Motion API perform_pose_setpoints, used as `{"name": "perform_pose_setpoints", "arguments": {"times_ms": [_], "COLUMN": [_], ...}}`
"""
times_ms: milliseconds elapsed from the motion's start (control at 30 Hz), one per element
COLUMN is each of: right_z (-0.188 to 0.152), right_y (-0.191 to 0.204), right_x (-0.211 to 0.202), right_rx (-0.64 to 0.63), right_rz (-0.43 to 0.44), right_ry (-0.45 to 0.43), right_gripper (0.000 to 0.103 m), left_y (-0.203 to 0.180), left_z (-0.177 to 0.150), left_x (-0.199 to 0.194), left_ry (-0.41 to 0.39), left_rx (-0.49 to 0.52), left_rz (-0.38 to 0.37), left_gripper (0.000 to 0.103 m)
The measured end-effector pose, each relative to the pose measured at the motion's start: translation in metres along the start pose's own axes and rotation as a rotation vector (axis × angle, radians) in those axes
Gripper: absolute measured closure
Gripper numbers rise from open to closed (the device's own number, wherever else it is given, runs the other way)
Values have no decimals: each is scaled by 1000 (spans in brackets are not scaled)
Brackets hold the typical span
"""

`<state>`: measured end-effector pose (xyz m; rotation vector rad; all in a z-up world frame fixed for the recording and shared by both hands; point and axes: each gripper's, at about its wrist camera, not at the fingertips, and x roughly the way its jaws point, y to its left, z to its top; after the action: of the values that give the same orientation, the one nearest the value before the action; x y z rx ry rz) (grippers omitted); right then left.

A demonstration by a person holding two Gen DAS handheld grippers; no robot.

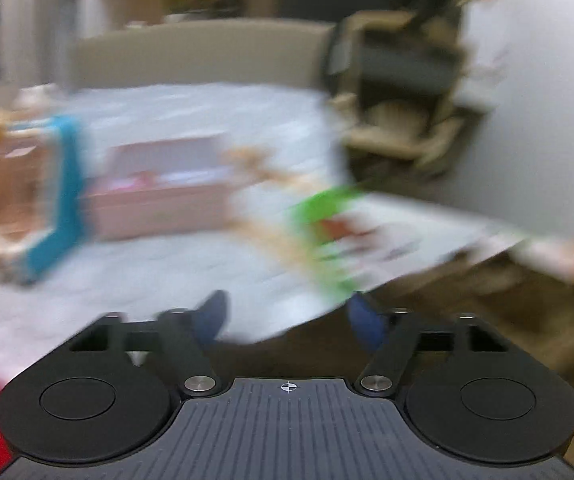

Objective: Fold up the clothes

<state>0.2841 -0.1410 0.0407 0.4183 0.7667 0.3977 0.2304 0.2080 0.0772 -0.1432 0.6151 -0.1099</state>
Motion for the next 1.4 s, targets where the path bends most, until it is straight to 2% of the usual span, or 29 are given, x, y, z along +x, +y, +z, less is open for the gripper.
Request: {"name": "perform_pose_setpoints", "arguments": {"times_ms": [33, 100, 167, 200, 233, 267, 300, 400, 433, 500, 600, 733, 833, 1000, 1067, 1167, 1200, 1233, 1333, 1400], "right_z": [6, 17, 23, 28, 34, 42, 52, 68, 70, 68, 60, 51, 42, 17, 10, 10, 12, 15, 24, 27], "right_y": [-7, -21, -34, -37, -37, -35, -33, -41, -44, -48, -48, -42, -45, -59, -64, -70, -69, -67, -57, -51], "right_x": [13, 40, 72, 88, 98, 103, 103, 100, 103, 114, 114, 82, 63, 48, 48, 47, 45, 42, 37, 33], "right_rx": [58, 174, 282, 310, 318, 318, 314, 369, 375, 352, 294, 185, 117, 93, 95, 115, 110, 92, 15, -33], "right_rz": [21, 50, 46, 60, 87, 118, 130, 116, 94, 35, 35, 46, 23, -33, -56, -65, -65, -71, -132, -188], "right_ry": [17, 47, 82, 121, 124, 96, 27, -150, -163, -123, -84, -128, -145, -164, -174, -177, -181, -189, -209, -201], "right_gripper": [0, 0, 0, 0, 0, 0, 0, 0, 0, 0, 0, 0, 0, 0, 0, 0, 0, 0, 0, 0], "left_y": [-12, -34, -53, -59, -62, -62, -63, -54, -50, -44, -41, -47, -51, -67, -67, -57, -52, -48, -52, -56], "left_z": [5, 9, 5, 2, -1, -3, -5, -11, -13, -17, -21, -24, -27, -23, -15, 7, 12, 16, 24, 23], "left_x": [3, 14, 27, 33, 38, 44, 50, 69, 76, 91, 112, 144, 167, 185, 191, 192, 194, 196, 198, 193], "left_ry": [-2, 16, 55, 74, 91, 106, 121, 164, 178, 209, 244, 291, 335, 352, 295, 138, 120, 107, 122, 174], "left_rx": [-14, -18, -17, -22, -35, -59, -84, -192, -231, -314, -413, -481, -536, -547, -570, -571, -591, -597, -509, -454], "left_rz": [-74, -173, -233, -257, -279, -301, -322, -381, -400, -438, -491, -471, -465, -477, -462, -384, -379, -369, -339, -333], "left_gripper": [10, 10, 10, 10, 9, 9, 8, 7, 6, 6, 6, 5, 5, 2, 2, 2, 3, 3, 3, 2]}}
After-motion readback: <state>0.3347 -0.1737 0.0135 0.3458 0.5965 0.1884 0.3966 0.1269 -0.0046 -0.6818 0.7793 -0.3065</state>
